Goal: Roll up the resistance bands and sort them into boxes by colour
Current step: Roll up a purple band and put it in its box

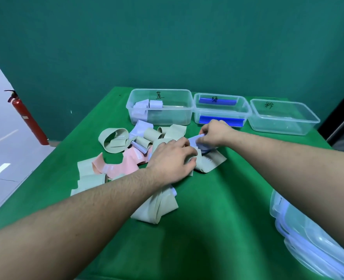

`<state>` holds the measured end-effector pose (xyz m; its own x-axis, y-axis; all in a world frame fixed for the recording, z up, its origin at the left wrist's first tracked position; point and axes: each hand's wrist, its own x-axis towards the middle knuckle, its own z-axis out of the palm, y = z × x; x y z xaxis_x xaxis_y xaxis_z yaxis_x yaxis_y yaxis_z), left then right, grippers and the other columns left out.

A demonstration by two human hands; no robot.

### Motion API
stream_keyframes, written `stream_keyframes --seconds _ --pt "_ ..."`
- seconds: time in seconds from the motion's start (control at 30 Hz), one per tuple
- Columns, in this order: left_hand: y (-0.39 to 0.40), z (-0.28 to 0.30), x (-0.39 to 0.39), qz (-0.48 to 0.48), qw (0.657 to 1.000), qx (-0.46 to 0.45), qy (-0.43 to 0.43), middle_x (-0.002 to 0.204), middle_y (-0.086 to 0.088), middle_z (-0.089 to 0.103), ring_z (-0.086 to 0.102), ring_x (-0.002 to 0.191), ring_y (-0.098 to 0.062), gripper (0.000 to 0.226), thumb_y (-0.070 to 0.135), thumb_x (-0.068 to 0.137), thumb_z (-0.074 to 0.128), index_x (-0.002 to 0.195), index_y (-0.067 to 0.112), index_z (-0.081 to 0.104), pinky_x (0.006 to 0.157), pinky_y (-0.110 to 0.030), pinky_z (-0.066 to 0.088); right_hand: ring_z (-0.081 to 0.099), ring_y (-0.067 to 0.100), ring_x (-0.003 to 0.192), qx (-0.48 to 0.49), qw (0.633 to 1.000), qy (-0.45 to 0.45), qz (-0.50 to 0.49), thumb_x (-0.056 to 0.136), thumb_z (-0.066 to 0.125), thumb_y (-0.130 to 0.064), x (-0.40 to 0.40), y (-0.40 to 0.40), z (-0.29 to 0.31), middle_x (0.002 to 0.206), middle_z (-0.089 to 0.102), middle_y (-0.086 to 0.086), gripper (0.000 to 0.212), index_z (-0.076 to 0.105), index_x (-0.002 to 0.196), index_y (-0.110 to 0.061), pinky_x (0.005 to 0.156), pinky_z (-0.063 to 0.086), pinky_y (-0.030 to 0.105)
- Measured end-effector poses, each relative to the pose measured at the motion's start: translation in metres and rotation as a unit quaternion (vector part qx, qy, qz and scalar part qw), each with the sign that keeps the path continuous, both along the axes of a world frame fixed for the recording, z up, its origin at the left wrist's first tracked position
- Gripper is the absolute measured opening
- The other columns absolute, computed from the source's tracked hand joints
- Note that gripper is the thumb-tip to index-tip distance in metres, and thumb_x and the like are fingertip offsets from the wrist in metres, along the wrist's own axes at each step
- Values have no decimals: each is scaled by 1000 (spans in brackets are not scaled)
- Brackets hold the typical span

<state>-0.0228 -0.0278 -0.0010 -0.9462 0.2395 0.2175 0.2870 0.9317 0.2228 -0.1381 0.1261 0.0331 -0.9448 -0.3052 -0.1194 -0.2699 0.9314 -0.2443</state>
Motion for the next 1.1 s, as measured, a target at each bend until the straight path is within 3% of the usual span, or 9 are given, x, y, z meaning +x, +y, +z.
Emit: stream_keyframes --seconds 0.13,0.3,0.47,0.53,0.63,0.77,0.87,1.0,1.1 --pt "4 8 11 29 999 -27 -26 120 11 51 47 109 -17 30 42 95 43 115 37 65 90 -35 34 45 23 96 -78 996 47 -20 84 54 -29 17 8 23 75 56 -5 9 57 80 -21 81 31 36" --pt "17 22 31 57 997 -27 -50 128 11 49 42 121 -17 32 41 91 46 118 39 63 99 -38 30 44 16 61 -230 970 73 6 86 57 -21 56 21 66 69 52 -3 8 56 82 -15 53 35 26" --pt "32 37 60 100 988 111 -45 124 11 52 42 119 -13 28 35 91 52 114 40 65 101 -35 29 38 11 52 -381 924 17 7 89 61 -16 100 35 98 65 48 -3 10 54 81 -16 45 31 18" --pt "41 46 72 116 950 282 -60 113 7 61 55 96 -13 27 26 91 51 110 34 69 88 -29 42 41 13 56 -425 905 -9 2 89 63 -17 117 40 103 65 49 -3 14 55 78 -19 55 35 23" --pt "55 64 99 123 831 527 -131 101 2 68 59 72 -14 30 18 96 42 106 27 69 70 -29 48 48 17 69 -470 881 -46 2 88 67 -19 148 50 109 72 54 1 16 57 75 -20 68 40 31" --pt "68 76 130 123 788 578 -171 98 7 66 61 76 -13 30 19 97 40 113 28 65 70 -29 45 52 16 66 -527 846 -75 1 89 68 -22 187 62 120 70 58 -3 21 56 73 -22 63 45 26" --pt "74 83 147 104 761 603 -217 114 2 67 66 88 -15 33 26 97 40 125 28 58 77 -33 50 55 14 72 -526 845 -94 2 90 68 -26 214 69 124 74 62 -6 13 67 78 -22 74 48 28" --pt "86 93 175 94 835 536 -77 116 -3 60 60 87 -15 35 23 79 59 111 30 47 78 -38 51 60 14 77 -516 847 -124 -7 93 65 -24 252 80 125 83 70 -4 11 74 88 -20 77 49 32" --pt "97 99 200 79 834 545 -40 96 -6 56 50 73 -16 29 16 84 59 105 25 41 78 -49 52 65 16 78 -506 847 -160 -10 96 59 -26 276 89 129 89 72 0 14 72 93 -20 70 53 29"
